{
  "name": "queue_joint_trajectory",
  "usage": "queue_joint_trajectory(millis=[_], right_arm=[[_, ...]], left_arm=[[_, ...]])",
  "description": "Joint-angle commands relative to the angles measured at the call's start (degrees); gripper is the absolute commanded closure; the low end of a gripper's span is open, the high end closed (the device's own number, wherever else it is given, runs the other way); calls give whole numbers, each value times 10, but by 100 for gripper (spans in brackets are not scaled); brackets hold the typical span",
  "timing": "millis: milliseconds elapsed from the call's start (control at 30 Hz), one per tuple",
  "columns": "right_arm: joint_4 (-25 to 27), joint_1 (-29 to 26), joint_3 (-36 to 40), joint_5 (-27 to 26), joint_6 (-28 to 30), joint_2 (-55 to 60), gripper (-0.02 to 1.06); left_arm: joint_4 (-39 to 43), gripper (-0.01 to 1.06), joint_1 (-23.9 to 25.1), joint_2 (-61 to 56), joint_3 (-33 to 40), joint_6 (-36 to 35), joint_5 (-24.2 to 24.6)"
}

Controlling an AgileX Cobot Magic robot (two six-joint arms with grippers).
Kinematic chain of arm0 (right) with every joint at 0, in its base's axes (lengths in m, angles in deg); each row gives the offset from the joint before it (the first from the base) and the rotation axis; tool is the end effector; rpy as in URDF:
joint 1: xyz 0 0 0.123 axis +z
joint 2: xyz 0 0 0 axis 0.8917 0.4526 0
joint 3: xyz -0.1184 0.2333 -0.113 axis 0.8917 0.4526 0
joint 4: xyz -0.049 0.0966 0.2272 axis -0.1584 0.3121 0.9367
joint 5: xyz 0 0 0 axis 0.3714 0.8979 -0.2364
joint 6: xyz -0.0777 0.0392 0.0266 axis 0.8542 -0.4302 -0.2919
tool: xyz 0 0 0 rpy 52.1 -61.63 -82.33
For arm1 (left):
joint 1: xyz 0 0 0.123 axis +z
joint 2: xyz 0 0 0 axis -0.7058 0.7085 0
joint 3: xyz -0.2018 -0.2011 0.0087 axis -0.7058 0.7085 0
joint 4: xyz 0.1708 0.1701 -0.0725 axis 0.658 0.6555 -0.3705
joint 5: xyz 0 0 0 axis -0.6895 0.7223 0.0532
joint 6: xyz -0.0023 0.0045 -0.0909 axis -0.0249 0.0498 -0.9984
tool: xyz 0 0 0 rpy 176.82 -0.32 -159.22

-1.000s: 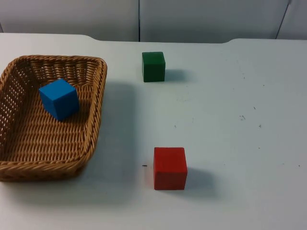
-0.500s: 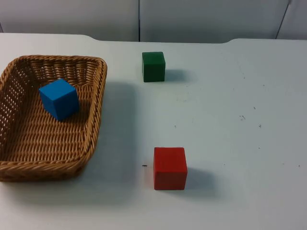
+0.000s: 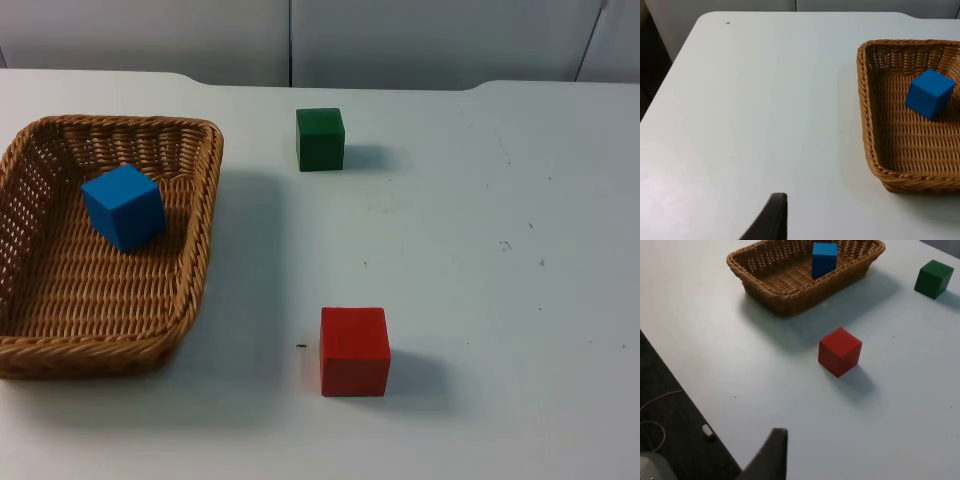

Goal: Pick up the basket with the left hand and place the blue cube into the basket with the right hand.

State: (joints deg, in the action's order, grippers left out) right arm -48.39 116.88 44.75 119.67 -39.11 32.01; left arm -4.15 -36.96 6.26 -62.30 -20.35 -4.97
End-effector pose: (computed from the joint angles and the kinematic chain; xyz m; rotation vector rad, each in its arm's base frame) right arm 0.0031 -0.0096 0.2798 -0.9172 1.8929 0.4676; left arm -0.0069 -0.0023 0.2793 -0.0962 2.0588 0.0948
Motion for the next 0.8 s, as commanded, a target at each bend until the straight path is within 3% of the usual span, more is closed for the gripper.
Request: queue_joint_trajectory(millis=[0,333,500,567,633,667,767], right_arm=[[-3,-17,6,-9,3,-9,-1],[3,-145,4,-9,2,-9,-1],[3,-284,4,-9,2,-9,-1],[3,-310,4,-9,2,-9,-1],[3,-382,4,-9,2,-9,-1],[3,-382,4,-9,2,-9,-1],[3,-449,4,-9,2,-9,-1]], left_arm=[[-5,0,-1,-2,1,-1,-6],[-5,0,-1,-2,1,-1,-6],[-5,0,-1,-2,1,-1,-6],[-5,0,-1,-2,1,-1,-6],[-5,0,-1,-2,1,-1,-6],[-5,0,-1,-2,1,-1,-6],[-5,0,-1,-2,1,-1,-6]])
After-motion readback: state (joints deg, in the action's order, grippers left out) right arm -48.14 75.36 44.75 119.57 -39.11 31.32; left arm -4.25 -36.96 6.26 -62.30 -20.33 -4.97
